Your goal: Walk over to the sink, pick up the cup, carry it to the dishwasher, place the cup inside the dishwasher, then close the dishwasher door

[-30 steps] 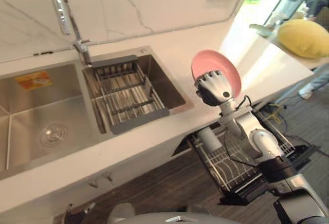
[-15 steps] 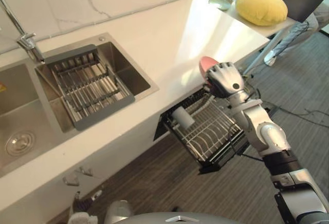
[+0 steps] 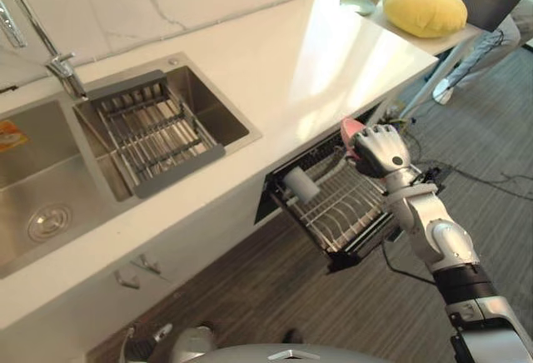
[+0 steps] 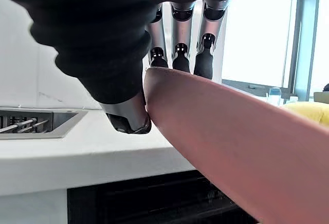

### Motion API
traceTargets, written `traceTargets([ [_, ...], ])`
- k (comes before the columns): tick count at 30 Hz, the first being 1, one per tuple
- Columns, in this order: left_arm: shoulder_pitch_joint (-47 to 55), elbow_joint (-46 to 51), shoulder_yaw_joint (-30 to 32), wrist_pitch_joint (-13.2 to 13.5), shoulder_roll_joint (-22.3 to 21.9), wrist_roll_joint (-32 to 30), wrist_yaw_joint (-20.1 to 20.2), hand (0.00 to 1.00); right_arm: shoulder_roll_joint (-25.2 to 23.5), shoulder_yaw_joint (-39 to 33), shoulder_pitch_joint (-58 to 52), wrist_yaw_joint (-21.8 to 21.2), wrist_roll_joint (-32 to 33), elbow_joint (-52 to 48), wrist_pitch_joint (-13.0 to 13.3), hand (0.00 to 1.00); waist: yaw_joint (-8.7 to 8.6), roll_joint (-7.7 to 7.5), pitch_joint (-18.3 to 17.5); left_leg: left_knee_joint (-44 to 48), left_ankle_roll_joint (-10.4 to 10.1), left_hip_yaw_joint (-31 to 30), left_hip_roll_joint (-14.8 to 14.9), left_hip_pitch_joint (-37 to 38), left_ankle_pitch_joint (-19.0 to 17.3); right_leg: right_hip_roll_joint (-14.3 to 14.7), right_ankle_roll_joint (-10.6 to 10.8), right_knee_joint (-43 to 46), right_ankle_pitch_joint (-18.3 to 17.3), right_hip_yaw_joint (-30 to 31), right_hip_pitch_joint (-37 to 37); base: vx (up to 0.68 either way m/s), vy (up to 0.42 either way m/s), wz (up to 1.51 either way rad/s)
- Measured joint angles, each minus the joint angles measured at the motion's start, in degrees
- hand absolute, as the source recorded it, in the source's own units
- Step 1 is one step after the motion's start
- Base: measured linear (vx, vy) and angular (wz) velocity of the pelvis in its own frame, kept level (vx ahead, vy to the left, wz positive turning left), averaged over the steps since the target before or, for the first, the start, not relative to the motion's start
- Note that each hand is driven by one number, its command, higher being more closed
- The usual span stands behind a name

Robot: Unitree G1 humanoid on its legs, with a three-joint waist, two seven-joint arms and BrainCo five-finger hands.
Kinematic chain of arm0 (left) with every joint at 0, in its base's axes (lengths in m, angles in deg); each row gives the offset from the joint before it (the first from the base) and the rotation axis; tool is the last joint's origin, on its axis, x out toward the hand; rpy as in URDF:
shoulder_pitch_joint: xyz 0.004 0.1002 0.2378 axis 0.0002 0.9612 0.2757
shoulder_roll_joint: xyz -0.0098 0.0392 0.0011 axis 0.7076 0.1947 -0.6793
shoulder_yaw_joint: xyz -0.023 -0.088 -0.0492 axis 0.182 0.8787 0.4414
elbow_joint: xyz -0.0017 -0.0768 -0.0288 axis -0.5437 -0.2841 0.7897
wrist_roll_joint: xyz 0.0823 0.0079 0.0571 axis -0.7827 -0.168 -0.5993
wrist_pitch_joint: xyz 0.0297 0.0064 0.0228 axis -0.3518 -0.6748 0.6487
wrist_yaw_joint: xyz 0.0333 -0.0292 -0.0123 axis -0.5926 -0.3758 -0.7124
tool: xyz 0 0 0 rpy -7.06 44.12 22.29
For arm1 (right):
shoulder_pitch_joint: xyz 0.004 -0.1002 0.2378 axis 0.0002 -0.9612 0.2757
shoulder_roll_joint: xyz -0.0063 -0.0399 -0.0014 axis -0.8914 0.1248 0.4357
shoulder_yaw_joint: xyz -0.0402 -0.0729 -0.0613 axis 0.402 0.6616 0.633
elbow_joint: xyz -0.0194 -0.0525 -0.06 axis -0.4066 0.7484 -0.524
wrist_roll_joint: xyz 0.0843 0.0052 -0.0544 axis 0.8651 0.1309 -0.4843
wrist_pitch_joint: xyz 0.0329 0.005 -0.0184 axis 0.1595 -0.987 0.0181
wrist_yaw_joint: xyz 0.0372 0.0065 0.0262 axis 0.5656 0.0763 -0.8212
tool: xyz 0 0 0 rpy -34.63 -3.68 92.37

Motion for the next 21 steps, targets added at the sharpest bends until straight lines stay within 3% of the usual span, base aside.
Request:
traceTargets([
  [4,-0.79,0.42,0.00,0.07,1.19,-0.01,0.79,0.00,-1.24,0.10,0.06,1.16,0.01,3.92,-2.42,1.00,0.07,0.19,2.47,1.39,0.61,-0.90,-0.34,-3.27,0.25,-0.53,-0.22,0.00,1.32,0.11,-2.49,-0.13,0.047,0.05],
  [8,-3.48,0.45,-0.03,0.55,1.66,0.22,0.83,0.00,-0.56,0.23,3.66,3.20,1.82,6.39,-4.76,1.00,-0.16,1.33,6.64,6.10,1.33,-1.30,0.18,-9.88,-1.05,-0.73,-0.53,0.00,2.70,0.31,-6.80,-0.18,0.074,0.04],
  [12,-6.61,0.55,-0.45,1.98,1.75,1.95,0.80,0.00,3.35,1.37,11.03,4.86,4.06,9.98,-7.17,1.00,-0.32,3.42,11.62,10.24,2.74,-1.10,0.51,-15.10,-1.57,-0.94,-0.96,0.00,5.07,1.35,-10.39,-0.12,0.092,-0.04],
  [16,-7.92,2.32,-2.39,2.38,3.07,4.64,0.76,0.00,6.35,4.06,19.37,6.56,4.48,13.37,-7.82,1.00,-0.51,4.30,15.47,11.98,3.30,-0.63,0.36,-18.69,-1.30,-1.07,-1.03,0.00,6.47,3.12,-14.02,-0.07,0.096,-0.11],
  [18,-9.57,2.73,-3.13,2.77,3.39,6.19,0.64,0.00,9.02,6.41,24.56,6.64,5.65,13.95,-8.38,1.00,-0.45,5.49,17.94,12.27,3.80,-0.78,0.01,-20.59,-0.95,-1.29,-1.10,-0.01,7.07,3.49,-15.87,-0.05,0.073,-0.03],
  [21,-10.91,2.73,-6.23,3.00,3.36,8.60,0.44,0.00,10.71,9.84,31.43,6.62,6.17,16.28,-9.07,1.00,-0.39,7.06,19.33,12.13,4.26,-1.10,-0.79,-23.00,-0.30,-1.88,-1.04,-0.01,7.91,4.38,-18.66,-0.04,0.077,-0.01],
])
